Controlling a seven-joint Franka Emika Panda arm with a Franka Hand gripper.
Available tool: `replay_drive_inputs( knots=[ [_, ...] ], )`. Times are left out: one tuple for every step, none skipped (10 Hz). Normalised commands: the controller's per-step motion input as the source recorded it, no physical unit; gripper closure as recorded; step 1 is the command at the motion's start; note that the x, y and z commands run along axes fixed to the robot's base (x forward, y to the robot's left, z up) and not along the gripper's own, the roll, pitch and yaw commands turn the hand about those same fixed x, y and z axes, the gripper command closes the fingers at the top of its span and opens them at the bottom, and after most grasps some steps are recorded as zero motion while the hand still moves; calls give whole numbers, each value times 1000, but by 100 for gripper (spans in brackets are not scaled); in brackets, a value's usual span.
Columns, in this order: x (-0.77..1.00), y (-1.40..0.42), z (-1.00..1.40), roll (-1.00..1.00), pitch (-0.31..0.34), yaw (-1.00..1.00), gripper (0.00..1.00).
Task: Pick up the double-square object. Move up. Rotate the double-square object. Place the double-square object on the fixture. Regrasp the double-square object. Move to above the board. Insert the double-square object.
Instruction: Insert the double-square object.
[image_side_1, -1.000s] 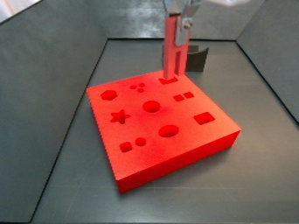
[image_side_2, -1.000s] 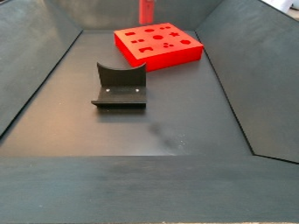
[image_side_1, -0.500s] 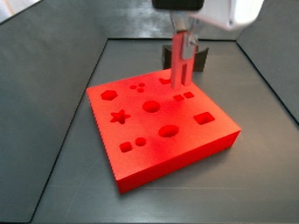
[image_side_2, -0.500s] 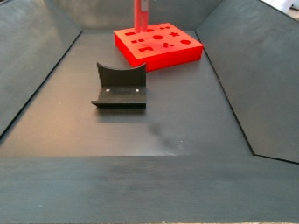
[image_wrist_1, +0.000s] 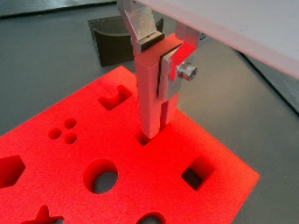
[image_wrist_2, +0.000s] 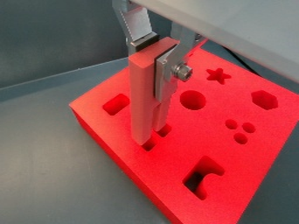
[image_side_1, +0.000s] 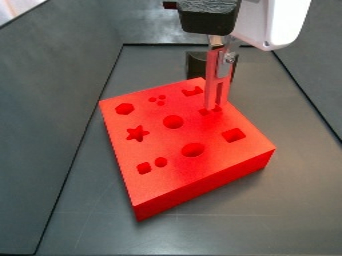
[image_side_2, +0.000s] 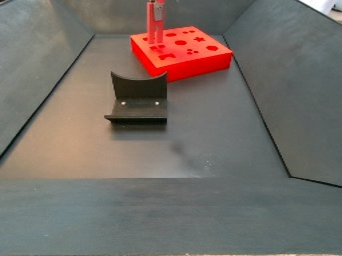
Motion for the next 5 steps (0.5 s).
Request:
replay_drive_inputs(
  knots=[
    [0, 0, -251, 0, 0, -251, 100],
    [0, 17, -343, 44, 0, -354, 100],
    [0, 3, -106, 0, 29, -311, 100],
    [0, 0, -20, 0, 0, 0, 100],
    [0, 0, -149, 3, 0, 0, 100]
  ],
)
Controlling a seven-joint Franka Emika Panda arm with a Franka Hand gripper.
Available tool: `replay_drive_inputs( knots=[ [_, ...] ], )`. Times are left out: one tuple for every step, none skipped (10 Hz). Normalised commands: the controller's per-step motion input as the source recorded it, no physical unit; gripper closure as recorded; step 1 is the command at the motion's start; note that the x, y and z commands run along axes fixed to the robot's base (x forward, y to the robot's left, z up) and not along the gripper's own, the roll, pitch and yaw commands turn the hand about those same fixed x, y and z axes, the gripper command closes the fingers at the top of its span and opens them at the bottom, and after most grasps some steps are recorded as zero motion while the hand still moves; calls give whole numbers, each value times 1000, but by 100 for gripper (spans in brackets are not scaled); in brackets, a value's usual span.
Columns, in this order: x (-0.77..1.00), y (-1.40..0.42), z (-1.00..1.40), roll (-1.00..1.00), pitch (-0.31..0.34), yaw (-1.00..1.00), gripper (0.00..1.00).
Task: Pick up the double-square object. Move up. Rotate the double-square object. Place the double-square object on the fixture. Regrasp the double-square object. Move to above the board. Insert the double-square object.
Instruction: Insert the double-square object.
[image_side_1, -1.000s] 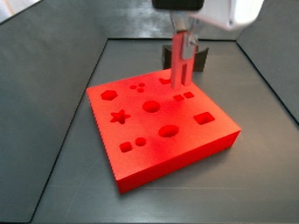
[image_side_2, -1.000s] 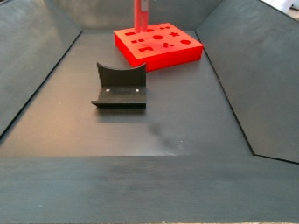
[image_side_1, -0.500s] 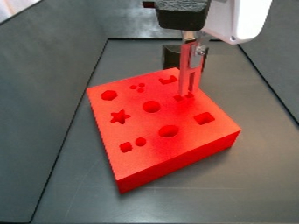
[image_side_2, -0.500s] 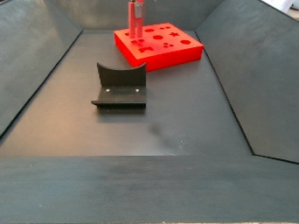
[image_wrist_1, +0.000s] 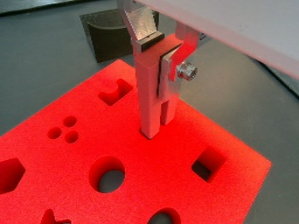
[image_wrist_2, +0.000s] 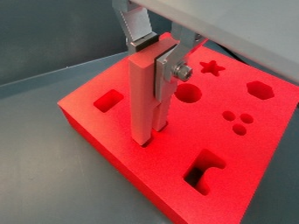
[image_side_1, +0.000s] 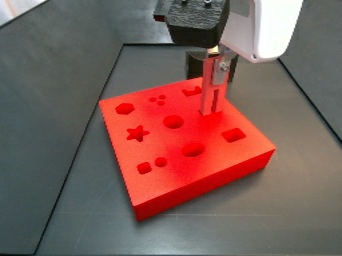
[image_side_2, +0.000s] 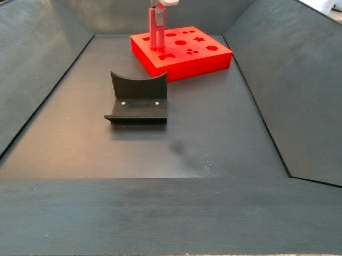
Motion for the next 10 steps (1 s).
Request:
replay_drive_inputs(
  knots=[
    [0, 0, -274, 49, 0, 9, 100],
    [-51, 0, -454, 133, 0, 289, 100],
    [-51, 0, -486, 126, 0, 374, 100],
    [-11, 0, -514, 106, -11, 391, 100],
    [0, -109, -594, 91, -10, 309, 100],
    [0, -151, -660, 121, -4, 249, 100],
    [0, -183, -586, 161, 0, 206, 100],
    [-17, 0, 0, 0, 0, 0, 100],
    [0, 0, 0, 0, 6, 0, 100],
    [0, 0, 0, 0, 0, 0, 100]
  ],
)
